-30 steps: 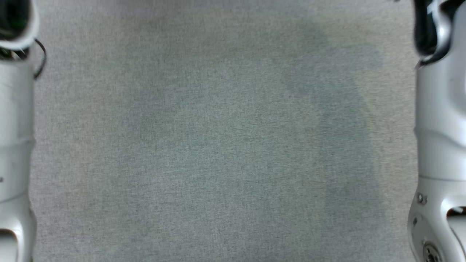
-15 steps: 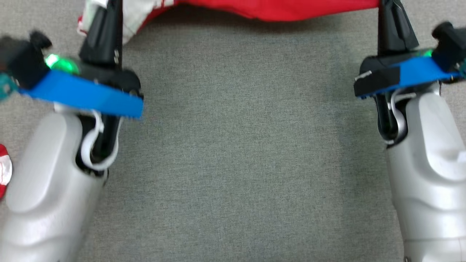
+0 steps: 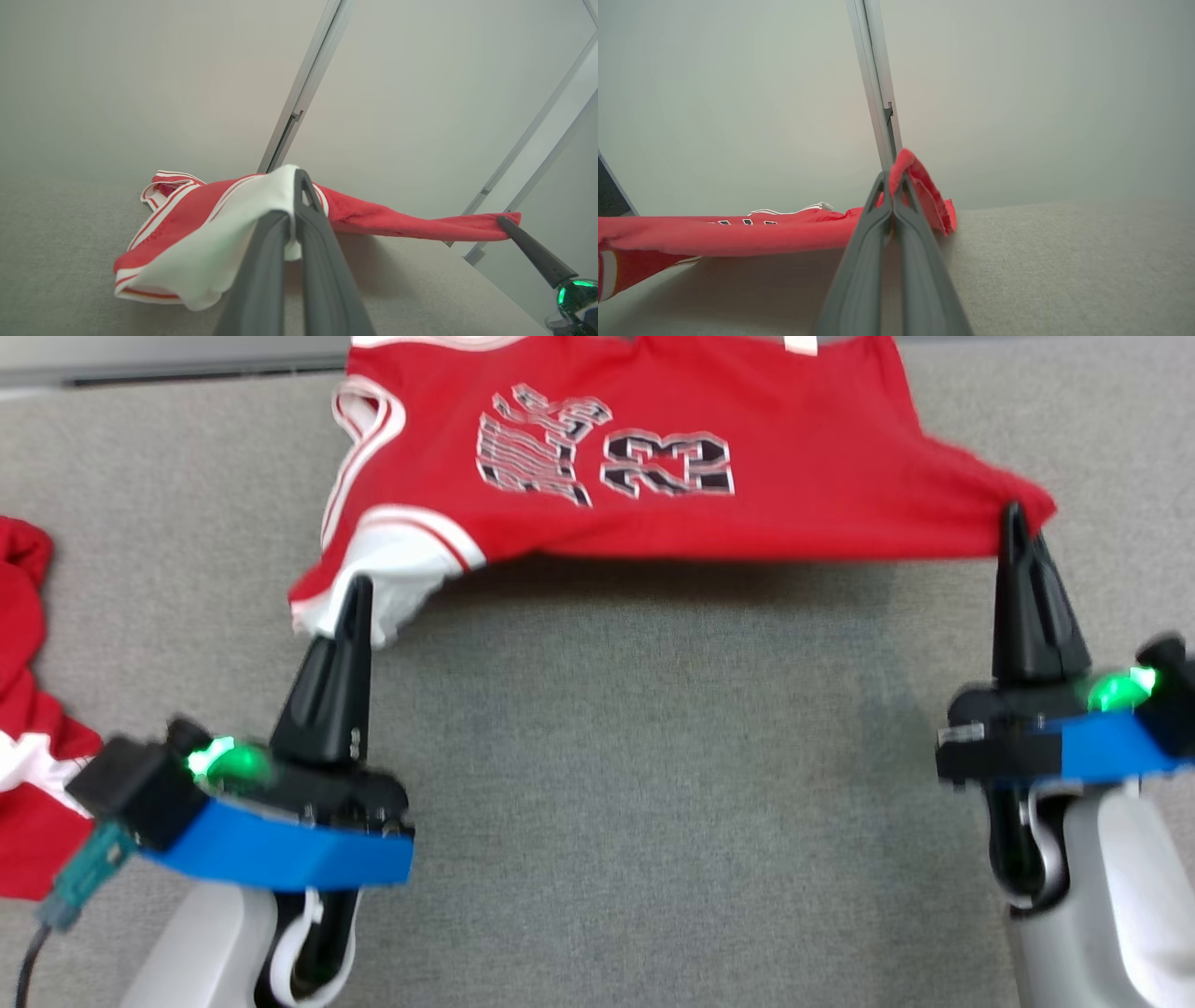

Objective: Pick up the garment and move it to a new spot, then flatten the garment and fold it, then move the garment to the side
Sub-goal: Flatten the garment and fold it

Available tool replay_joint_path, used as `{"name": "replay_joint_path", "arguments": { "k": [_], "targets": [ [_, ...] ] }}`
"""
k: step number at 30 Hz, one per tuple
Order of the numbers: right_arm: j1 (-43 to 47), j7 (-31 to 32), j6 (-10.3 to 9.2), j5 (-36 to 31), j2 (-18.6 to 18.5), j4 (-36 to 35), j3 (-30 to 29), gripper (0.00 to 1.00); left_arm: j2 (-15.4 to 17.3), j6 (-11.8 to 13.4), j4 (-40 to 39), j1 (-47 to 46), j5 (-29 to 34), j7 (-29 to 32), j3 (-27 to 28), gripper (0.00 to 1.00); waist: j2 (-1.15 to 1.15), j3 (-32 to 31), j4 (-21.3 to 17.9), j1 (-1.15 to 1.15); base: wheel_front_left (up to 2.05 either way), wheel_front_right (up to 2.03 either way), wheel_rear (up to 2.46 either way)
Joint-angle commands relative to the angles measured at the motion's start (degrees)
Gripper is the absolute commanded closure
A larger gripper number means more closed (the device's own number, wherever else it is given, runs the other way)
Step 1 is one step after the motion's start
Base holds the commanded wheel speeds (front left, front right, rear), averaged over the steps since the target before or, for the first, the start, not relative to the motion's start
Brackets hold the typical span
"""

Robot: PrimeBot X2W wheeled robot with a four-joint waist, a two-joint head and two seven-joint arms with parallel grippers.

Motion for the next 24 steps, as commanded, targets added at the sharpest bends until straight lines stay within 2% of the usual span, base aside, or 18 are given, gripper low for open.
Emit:
{"name": "replay_joint_path", "arguments": {
  "k": [1,8,15,18,24],
  "targets": [
    [4.1,-0.2,0.01,0.8,-0.1,-1.7,-0.5,1.00,0.1,0.8,-2.2,3.2,0.7,-0.3,0.3,1.00,0.00,-2.6,-0.8,0.01,0.00,0.00,0.00],
    [16.9,0.4,0.01,2.5,-0.1,-9.2,-0.7,1.00,1.9,4.7,-13.1,15.6,2.8,0.2,0.5,1.00,0.00,-8.9,-1.7,0.01,0.00,0.00,0.00],
    [28.6,6.0,0.01,2.4,0.0,-19.2,-1.9,1.00,5.7,8.9,-23.9,25.5,4.0,5.0,-1.0,1.00,0.00,-11.3,-2.0,0.01,0.00,0.00,0.00],
    [31.0,8.3,0.01,1.7,0.0,-20.0,-2.1,1.00,6.1,9.3,-24.1,27.2,3.2,6.4,-1.8,1.00,0.00,-11.3,-2.0,0.01,0.00,0.00,0.00],
    [28.6,9.9,0.01,2.1,-0.1,-13.6,-1.1,1.00,5.3,7.0,-16.0,24.7,2.6,7.5,-4.2,1.00,0.00,-9.8,-1.3,0.01,0.00,0.00,0.00]
  ]
}}
